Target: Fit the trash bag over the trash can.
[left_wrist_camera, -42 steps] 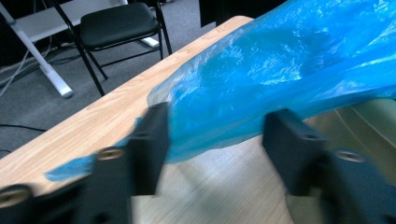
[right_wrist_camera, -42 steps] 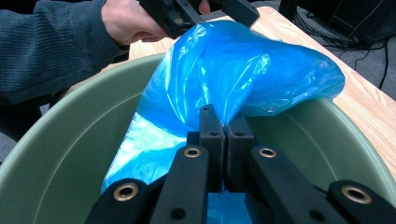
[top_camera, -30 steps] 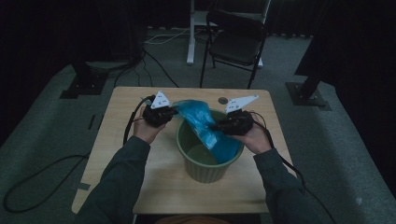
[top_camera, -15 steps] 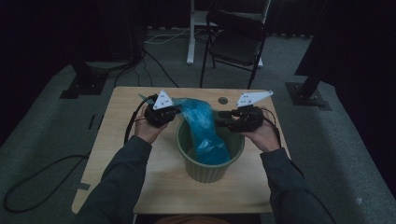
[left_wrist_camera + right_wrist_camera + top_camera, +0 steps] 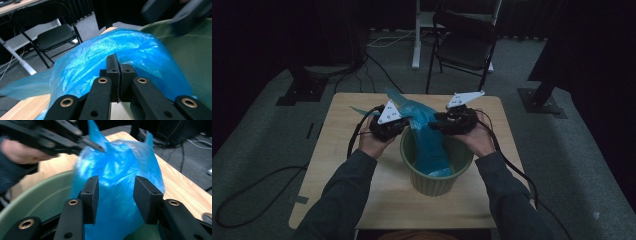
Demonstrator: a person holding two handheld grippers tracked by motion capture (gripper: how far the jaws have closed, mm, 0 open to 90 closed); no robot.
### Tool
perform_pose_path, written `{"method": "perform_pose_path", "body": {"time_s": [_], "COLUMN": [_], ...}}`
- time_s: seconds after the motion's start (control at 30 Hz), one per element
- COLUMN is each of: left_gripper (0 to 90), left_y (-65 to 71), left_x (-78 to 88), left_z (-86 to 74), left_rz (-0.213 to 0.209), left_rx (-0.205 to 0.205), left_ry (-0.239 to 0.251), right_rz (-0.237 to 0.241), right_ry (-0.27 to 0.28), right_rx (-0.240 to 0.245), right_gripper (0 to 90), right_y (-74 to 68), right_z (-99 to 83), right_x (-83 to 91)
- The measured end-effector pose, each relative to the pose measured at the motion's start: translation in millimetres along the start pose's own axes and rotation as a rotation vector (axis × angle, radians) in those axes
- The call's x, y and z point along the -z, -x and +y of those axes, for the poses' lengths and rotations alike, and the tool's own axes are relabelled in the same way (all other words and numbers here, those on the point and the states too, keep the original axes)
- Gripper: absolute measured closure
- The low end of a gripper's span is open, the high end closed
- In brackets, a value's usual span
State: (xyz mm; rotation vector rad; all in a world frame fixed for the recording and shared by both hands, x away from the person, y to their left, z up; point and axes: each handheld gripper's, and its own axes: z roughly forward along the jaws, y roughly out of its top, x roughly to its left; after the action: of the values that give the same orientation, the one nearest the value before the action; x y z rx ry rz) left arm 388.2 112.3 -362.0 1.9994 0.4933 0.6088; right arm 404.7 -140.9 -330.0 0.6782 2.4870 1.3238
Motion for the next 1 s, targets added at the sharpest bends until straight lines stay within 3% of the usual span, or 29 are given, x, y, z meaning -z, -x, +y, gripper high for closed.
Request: {"method": "perform_pose_path", "body": {"time_s": [0.13,0.43,0.63,1.0], "left_gripper": [88.8,88.2,81.5,73.0], "left_y": [6.0,13.0,12.7,-2.2], "left_x": [2.3,3.2,8.0,29.1], "left_z": [2.2,0.1,-1.5,-9.3], "left_rz": [-0.017,-0.046,-0.041,0.036], "left_rx": [-0.013,-0.023,-0.025,0.028], "left_ry": [0.015,0.022,0.02,0.034], "right_rz": [-0.025,-0.029,-0.029,-0.049], "right_ry": [-0.017,-0.089,-0.111,-0.124], "right_rx": [-0.003,0.002,0.035,0.055], "right_gripper": [55.4,87.8,90.0,90.0], "right_y": [2.6,4.4,-0.6,-4.4], "right_z": [3.3,1.1,-3.1,-17.4], "right_x": [-9.2,-21.5,-20.8,-7.2]}}
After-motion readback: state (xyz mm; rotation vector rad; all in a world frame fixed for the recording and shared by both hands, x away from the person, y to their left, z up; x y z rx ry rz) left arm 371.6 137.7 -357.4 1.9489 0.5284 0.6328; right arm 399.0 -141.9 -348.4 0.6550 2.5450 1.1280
